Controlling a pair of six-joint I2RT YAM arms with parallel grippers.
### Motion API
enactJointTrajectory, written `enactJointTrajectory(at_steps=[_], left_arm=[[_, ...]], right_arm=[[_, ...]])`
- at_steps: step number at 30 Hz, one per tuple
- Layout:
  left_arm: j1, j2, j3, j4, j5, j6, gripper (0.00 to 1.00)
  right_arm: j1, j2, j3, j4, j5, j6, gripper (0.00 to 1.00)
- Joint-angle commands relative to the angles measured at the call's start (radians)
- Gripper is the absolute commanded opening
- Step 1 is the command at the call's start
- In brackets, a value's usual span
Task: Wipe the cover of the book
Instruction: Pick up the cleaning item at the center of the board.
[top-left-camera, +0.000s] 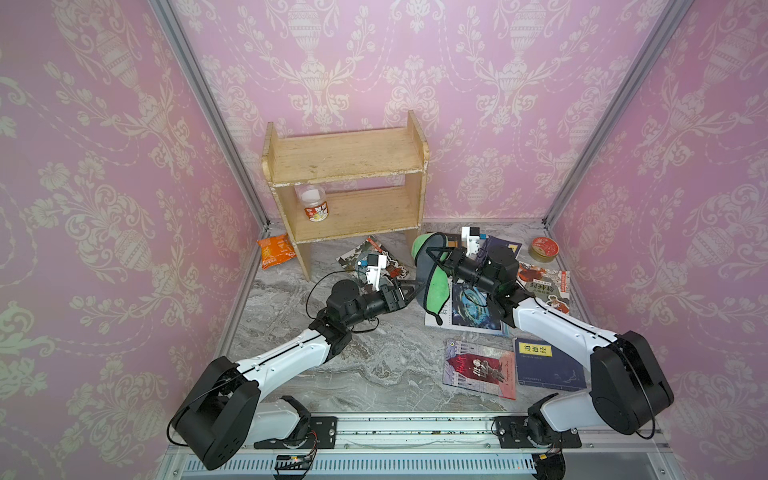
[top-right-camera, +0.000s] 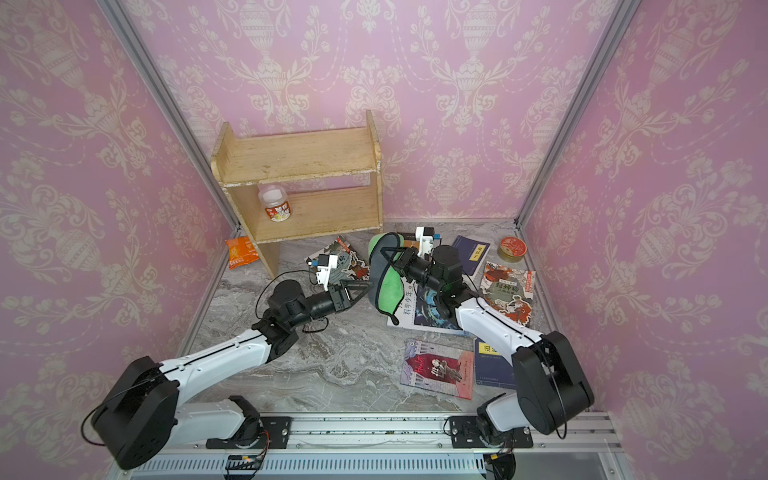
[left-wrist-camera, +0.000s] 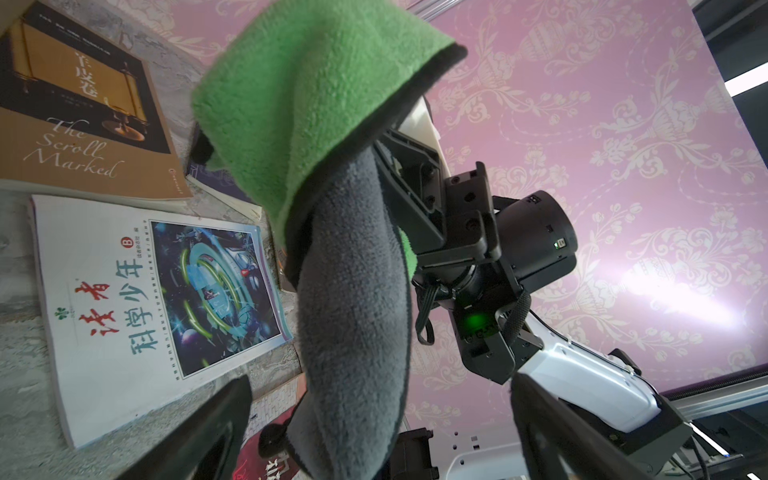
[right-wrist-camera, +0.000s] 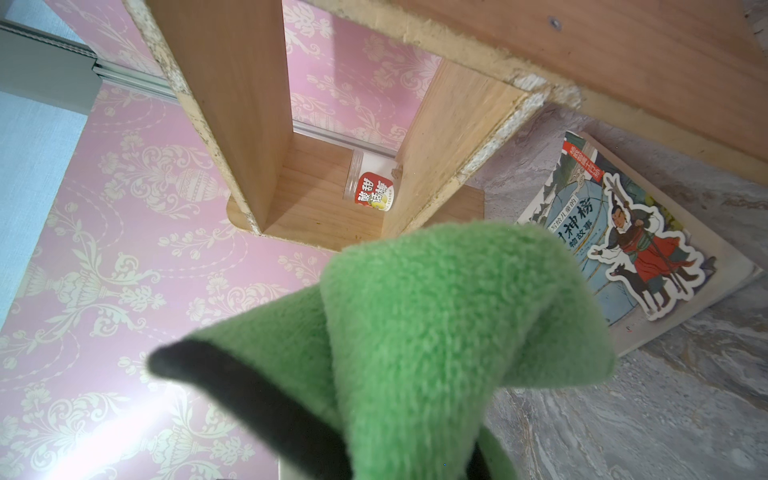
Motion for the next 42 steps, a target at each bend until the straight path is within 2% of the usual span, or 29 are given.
enactJointTrajectory(at_steps=[1,6,10,11,13,15,16,18,20,25,30,34,37,40,42], left_arm=[[-0.02,0.014,0.034,-0.08,-0.073,0.116,0.98],[-0.046,0.057,0.053,-0.099,-0.083,0.157,0.96],[-0.051,0.103,0.06,-0.092,-0.11,0.157,0.83],[-0.05,0.112,0.063,-0.097,-0.113,0.155,0.83],[-0.05,0.119,0.074,-0.147,-0.118,0.174,0.87],[-0.05,0.104,0.083,-0.24,-0.153,0.212,0.94],[-0.048,0.096,0.086,-0.293,-0.182,0.233,0.94],[-0.048,0.088,0.097,-0.44,-0.276,0.268,0.98],[-0.048,0.105,0.098,-0.514,-0.312,0.288,0.99],[-0.047,0.188,0.136,-0.505,-0.29,0.204,0.99],[-0.059,0.269,0.131,-0.454,-0.162,0.118,0.99],[-0.097,0.29,0.138,-0.44,-0.06,0.127,0.99],[-0.167,0.331,0.167,-0.422,0.043,0.139,0.99],[-0.228,0.375,0.218,-0.582,0.022,0.238,0.99],[-0.243,0.394,0.241,-0.664,0.014,0.27,0.99]], right_arm=[[0.0,-0.023,-0.009,0.027,0.013,0.041,0.0],[0.0,-0.057,0.004,-0.075,-0.014,-0.029,0.0],[-0.001,-0.093,-0.002,-0.168,-0.039,-0.108,0.0],[0.0,-0.101,-0.001,-0.198,-0.048,-0.137,0.0],[0.0,-0.136,0.048,-0.425,-0.033,-0.289,0.0],[0.007,-0.174,0.143,-0.79,0.103,-0.515,0.0],[0.006,-0.186,0.165,-0.895,0.17,-0.574,0.0],[-0.005,-0.214,0.169,-1.046,0.299,-0.652,0.0],[-0.018,-0.225,0.145,-1.114,0.365,-0.689,0.0],[-0.053,-0.24,0.08,-1.183,0.456,-0.684,0.0],[-0.118,-0.258,0.034,-1.22,0.499,-0.667,0.0],[-0.143,-0.245,0.023,-1.307,0.586,-0.633,0.0],[-0.179,-0.259,-0.013,-1.314,0.595,-0.612,0.0],[-0.221,-0.253,-0.027,-1.34,0.562,-0.585,0.0],[-0.23,-0.266,-0.032,-1.416,0.592,-0.563,0.0]])
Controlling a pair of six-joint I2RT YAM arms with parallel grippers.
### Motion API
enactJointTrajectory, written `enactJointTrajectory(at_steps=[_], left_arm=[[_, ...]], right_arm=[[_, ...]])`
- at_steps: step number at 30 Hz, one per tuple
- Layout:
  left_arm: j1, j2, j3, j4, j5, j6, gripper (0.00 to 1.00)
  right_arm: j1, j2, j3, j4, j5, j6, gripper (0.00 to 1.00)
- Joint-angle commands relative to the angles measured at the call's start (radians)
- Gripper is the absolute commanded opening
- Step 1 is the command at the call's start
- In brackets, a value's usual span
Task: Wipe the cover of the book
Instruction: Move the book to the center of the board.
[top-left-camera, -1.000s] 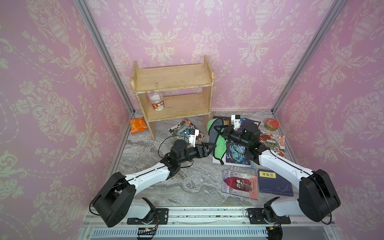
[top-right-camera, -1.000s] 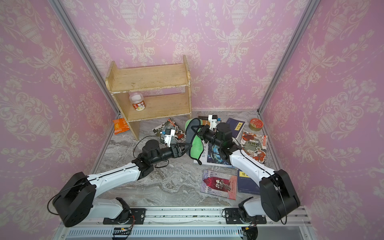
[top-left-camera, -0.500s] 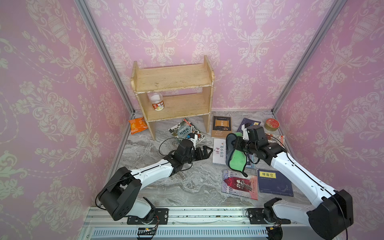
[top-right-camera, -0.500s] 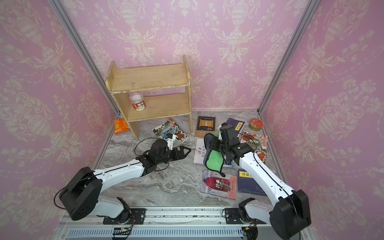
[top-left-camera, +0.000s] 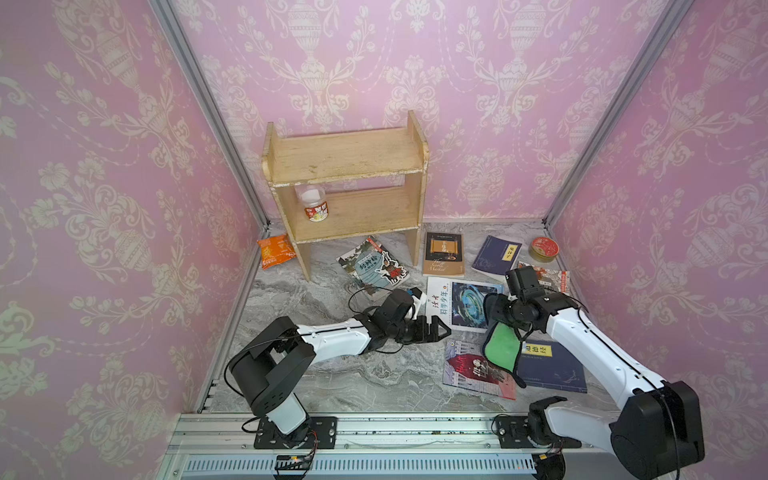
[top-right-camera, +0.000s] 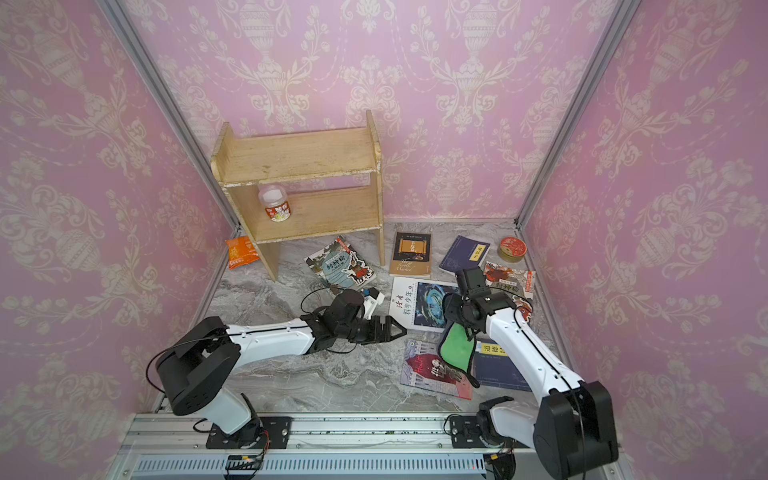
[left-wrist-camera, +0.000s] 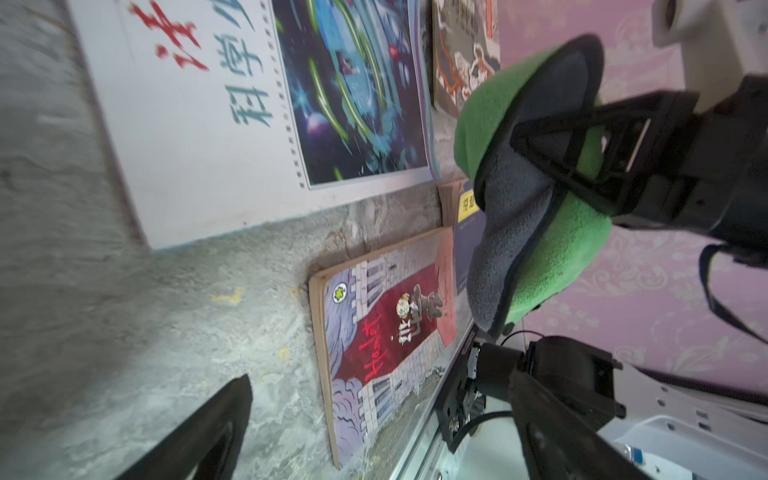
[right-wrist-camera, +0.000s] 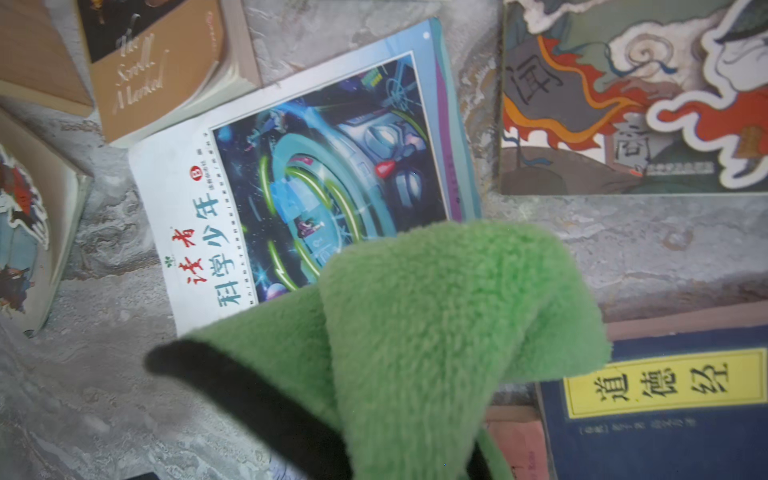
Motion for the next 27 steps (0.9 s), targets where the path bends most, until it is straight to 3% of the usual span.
enactJointTrajectory(at_steps=[1,4,10,20,27], left_arm=[[-0.022,0.028,0.036,-0.15,0.036,0.079,0.99],[-0.048,0.038,0.042,-0.099,0.029,0.058,0.99],[-0.09,0.139,0.112,-0.078,0.049,-0.022,0.98],[-0.095,0.22,0.154,-0.098,0.077,-0.035,0.95],[-0.046,0.22,0.139,0.024,0.11,-0.106,0.75]], right_arm=[[-0.01,-0.053,-0.027,-0.126,0.068,0.063,0.0],[-0.009,-0.138,-0.096,-0.179,0.159,0.16,0.0],[0.018,-0.25,-0.249,-0.293,0.208,0.384,0.0],[0.105,-0.165,-0.33,-0.161,-0.004,0.382,0.0],[0.193,-0.068,-0.366,-0.052,-0.097,0.483,0.0]])
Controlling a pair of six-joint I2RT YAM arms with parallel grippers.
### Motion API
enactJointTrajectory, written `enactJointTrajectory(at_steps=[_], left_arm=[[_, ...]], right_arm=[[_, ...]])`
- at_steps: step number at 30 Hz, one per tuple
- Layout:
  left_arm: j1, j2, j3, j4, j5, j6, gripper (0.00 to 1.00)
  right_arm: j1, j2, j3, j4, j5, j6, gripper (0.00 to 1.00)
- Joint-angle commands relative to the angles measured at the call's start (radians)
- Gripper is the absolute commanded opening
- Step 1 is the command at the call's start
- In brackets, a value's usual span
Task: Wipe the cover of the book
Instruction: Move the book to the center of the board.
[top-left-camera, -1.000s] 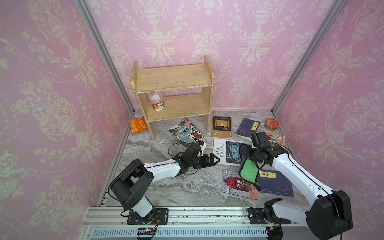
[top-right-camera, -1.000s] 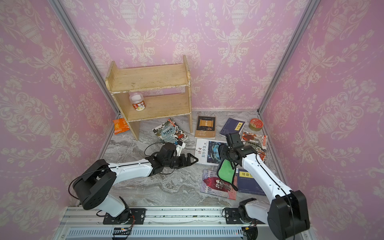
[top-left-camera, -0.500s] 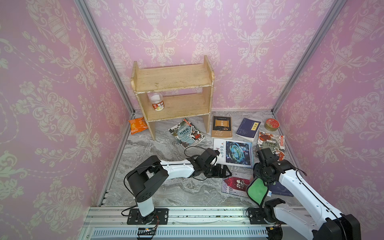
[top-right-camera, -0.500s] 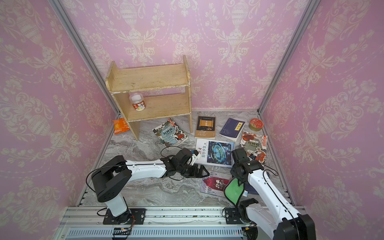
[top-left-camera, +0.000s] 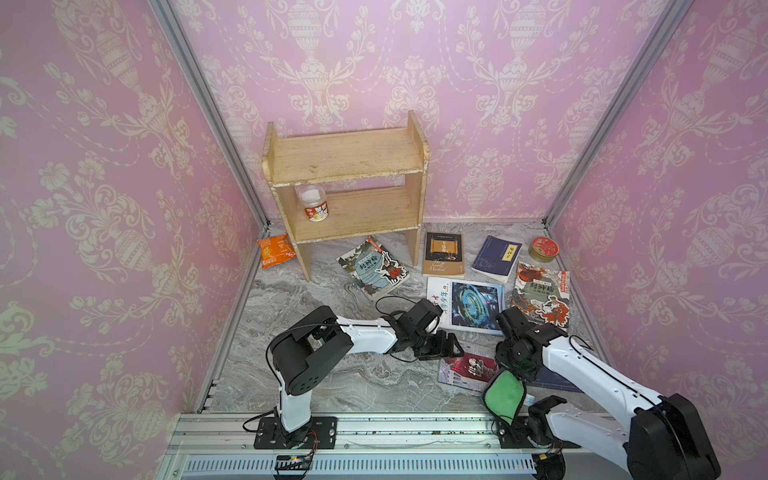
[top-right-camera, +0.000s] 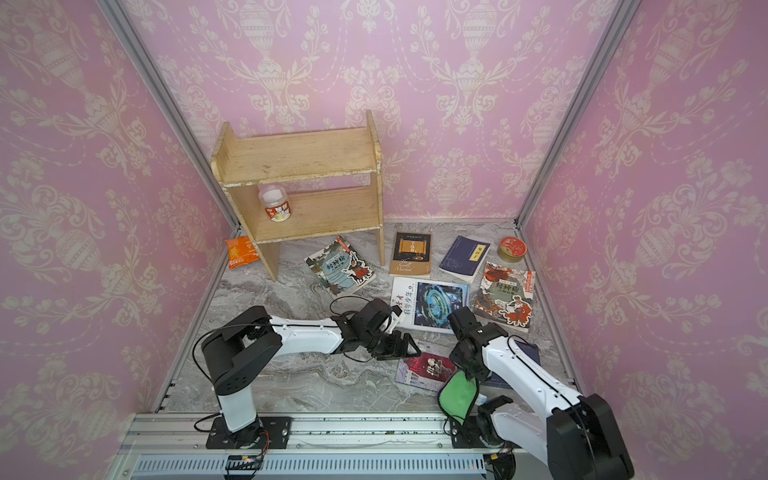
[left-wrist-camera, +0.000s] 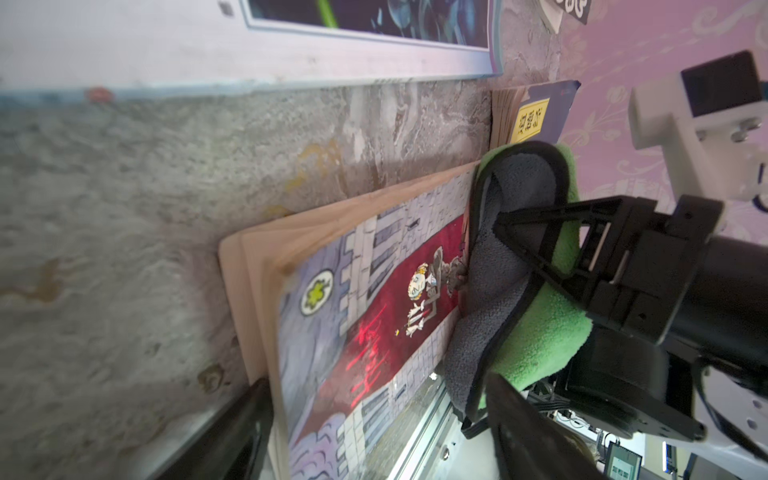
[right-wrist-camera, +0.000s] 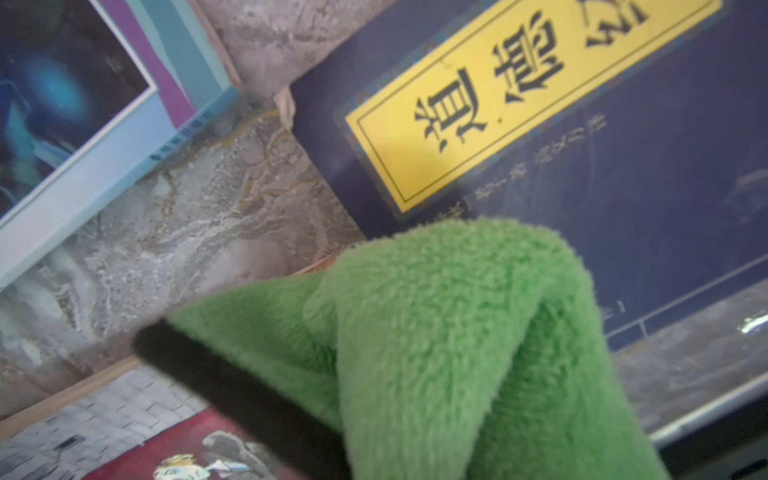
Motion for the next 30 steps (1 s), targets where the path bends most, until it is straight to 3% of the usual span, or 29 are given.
enactJointTrajectory(at_steps=[1,8,14,20,25,30], left_arm=[[0.032,0.001,-0.001,0.097,0.05,-0.057,0.73],[0.138,-0.063,-0.045,0.106,0.05,-0.078,0.66],[0.254,-0.167,-0.064,-0.082,-0.013,0.016,0.78],[0.332,-0.31,-0.077,-0.371,-0.174,0.133,0.99],[0.323,-0.411,-0.13,-0.486,-0.219,0.13,0.99],[0.282,-0.552,-0.223,-0.521,-0.238,0.07,0.99]], right_arm=[[0.041,0.039,-0.067,0.095,-0.16,0.086,0.0],[0.09,0.039,-0.06,0.148,-0.219,0.157,0.0],[0.198,0.113,0.02,0.252,-0.317,0.179,0.0],[0.2,0.14,0.203,0.157,-0.264,-0.027,0.0],[0.172,0.21,0.322,0.089,-0.202,-0.233,0.0],[0.173,0.315,0.357,0.132,-0.242,-0.363,0.0]])
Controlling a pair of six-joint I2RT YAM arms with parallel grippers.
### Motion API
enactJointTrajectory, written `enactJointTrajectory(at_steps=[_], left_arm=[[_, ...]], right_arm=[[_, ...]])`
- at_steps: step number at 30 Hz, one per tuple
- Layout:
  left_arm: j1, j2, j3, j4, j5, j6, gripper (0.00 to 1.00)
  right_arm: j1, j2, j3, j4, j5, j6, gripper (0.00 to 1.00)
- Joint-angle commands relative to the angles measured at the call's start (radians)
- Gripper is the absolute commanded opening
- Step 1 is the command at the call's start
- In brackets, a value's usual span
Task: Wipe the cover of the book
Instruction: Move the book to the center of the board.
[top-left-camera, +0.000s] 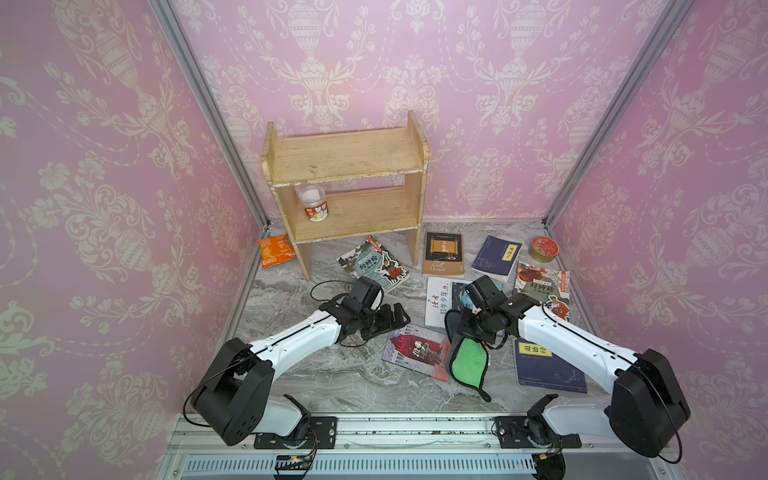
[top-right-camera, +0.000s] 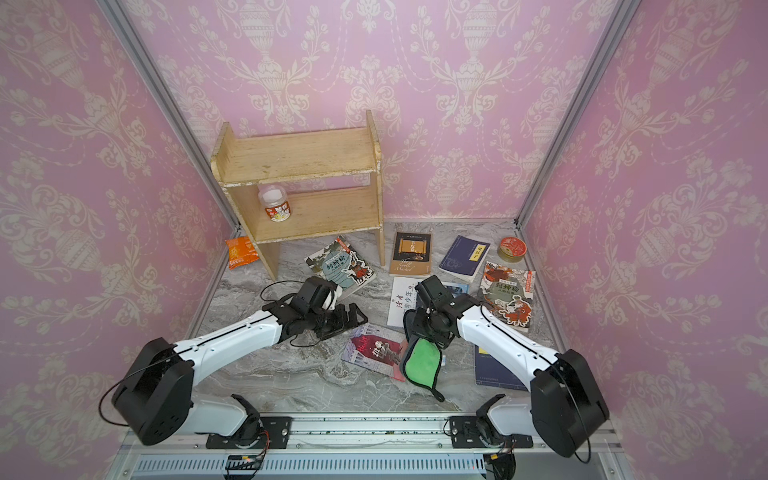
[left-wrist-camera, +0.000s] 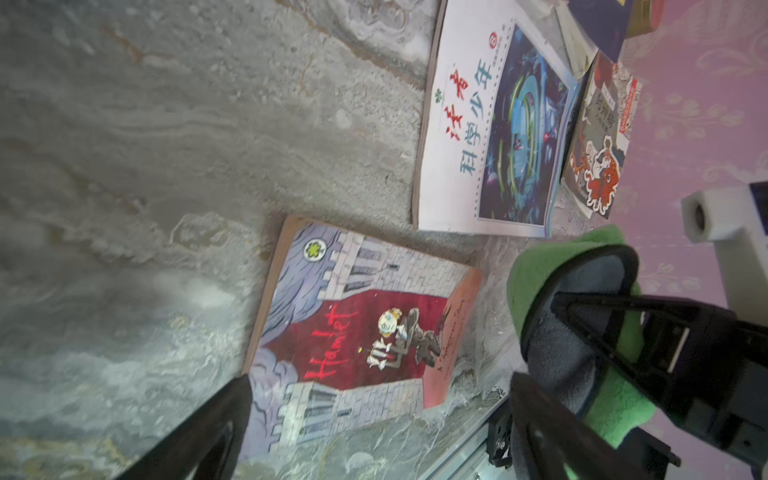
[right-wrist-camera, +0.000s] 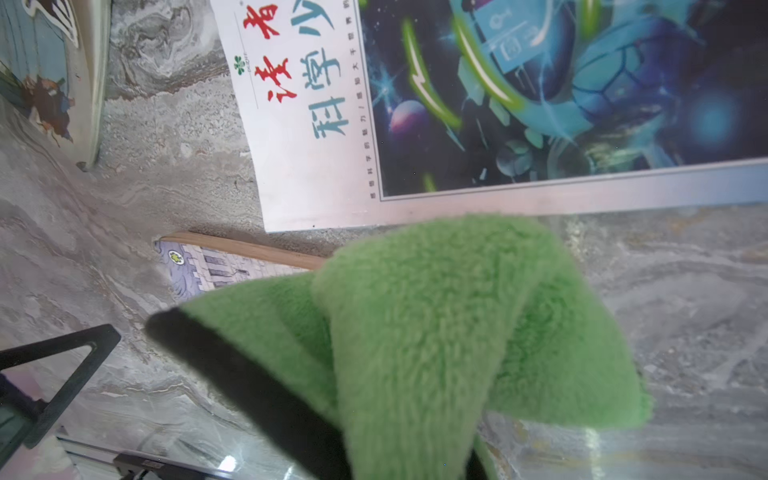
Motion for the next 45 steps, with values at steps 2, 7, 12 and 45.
enactJointTrajectory(at_steps=[2,7,12,45], left_arm=[[-0.071,-0.101,-0.088,-0.064,-0.042,-0.058,0.99],[-0.182,-0.107,-0.136,-0.011,-0.037,-0.12,0.99],[-0.209,-0.105,-0.196,0.038,-0.022,-0.177,0.99],[0.105,-0.073,-0.123,0.028,0.0,0.078,0.99]], right_arm=[[0.0,0.102,0.011,-0.012,-0.027,-0.171,0.0],[0.024,0.165,-0.011,0.019,-0.08,-0.193,0.0],[0.096,0.125,-0.054,0.036,-0.095,-0.175,0.0],[0.297,0.197,0.273,0.019,-0.098,-0.122,0.0]])
